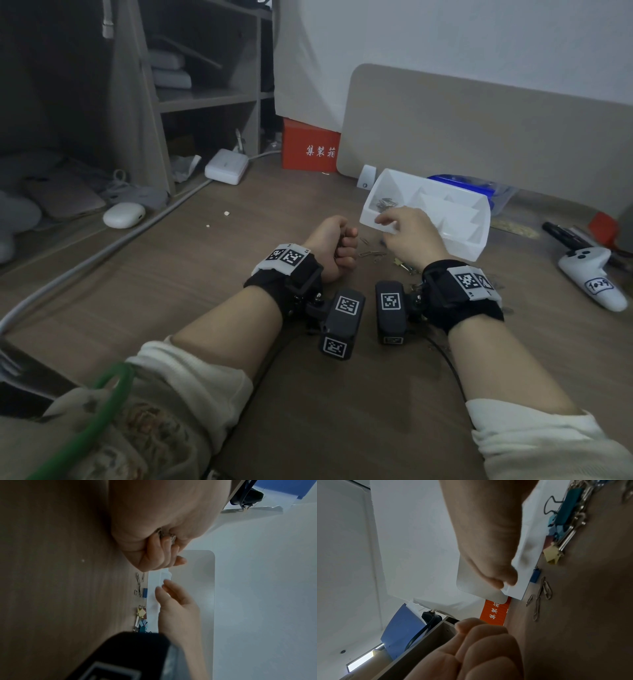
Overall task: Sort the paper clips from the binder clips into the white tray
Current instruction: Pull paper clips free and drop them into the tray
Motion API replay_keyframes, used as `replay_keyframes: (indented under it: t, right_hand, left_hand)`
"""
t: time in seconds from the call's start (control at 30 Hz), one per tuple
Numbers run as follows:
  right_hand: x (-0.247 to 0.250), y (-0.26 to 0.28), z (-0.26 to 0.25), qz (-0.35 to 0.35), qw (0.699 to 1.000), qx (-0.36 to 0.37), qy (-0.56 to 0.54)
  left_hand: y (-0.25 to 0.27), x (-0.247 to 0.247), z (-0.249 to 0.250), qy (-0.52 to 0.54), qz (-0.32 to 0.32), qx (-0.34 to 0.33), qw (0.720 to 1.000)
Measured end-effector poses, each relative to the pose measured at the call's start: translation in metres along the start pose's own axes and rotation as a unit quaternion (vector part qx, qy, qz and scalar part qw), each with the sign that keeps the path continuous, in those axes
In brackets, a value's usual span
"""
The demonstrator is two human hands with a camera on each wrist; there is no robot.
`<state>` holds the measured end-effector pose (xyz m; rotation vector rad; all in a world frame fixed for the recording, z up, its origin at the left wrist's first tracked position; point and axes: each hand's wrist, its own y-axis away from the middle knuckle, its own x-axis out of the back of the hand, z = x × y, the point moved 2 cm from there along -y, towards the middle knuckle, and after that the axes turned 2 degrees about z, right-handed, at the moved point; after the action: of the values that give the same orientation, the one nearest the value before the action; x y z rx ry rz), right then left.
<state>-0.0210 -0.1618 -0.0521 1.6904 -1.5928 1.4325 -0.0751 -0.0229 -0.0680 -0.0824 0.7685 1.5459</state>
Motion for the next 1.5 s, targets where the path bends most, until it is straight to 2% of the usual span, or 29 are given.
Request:
replay_keyframes:
  t: [0.07,0.2,0.43,0.6,0.67,0.77,0.83,1.13,1.5]
  right_hand:
    - [-0.006,-0.001,-0.003,-0.056,0.998,0.035,0.006]
    - [-0.011,0.002,-0.004,-0.156,0.985,0.057,0.049]
    - [-0.003,0.005,-0.010,-0.130,0.990,0.046,0.036]
    - [0.001,0.007,-0.007,-0.066,0.997,0.017,-0.023]
    - [-0.001,0.006,-0.005,-0.085,0.996,0.023,-0.023]
    - [-0.007,0.004,-0.004,-0.180,0.983,0.044,0.001]
    - [-0.009,0.005,-0.005,-0.220,0.973,0.064,0.035]
    - [0.005,0.010,-0.012,-0.235,0.967,0.063,0.072]
    - [0.014,0.016,-0.011,-0.186,0.981,0.050,0.031]
  left_hand:
    - [-0.001,0.000,0.000,-0.001,0.001,-0.001,1.000]
    - [0.000,-0.001,0.000,0.000,-0.003,0.001,1.000]
    - [0.001,-0.001,0.000,0.001,0.000,-0.001,1.000]
    - [-0.001,0.000,0.000,0.001,0.002,-0.002,1.000]
    - [-0.001,0.000,0.000,0.000,0.002,-0.003,1.000]
    - [-0.001,0.000,-0.001,-0.001,0.001,-0.002,1.000]
    - [-0.001,-0.001,0.000,-0.002,0.002,-0.001,1.000]
    - [0.000,-0.001,0.000,0.002,0.002,0.007,1.000]
    - [-0.002,-0.001,-0.001,0.001,-0.003,0.005,1.000]
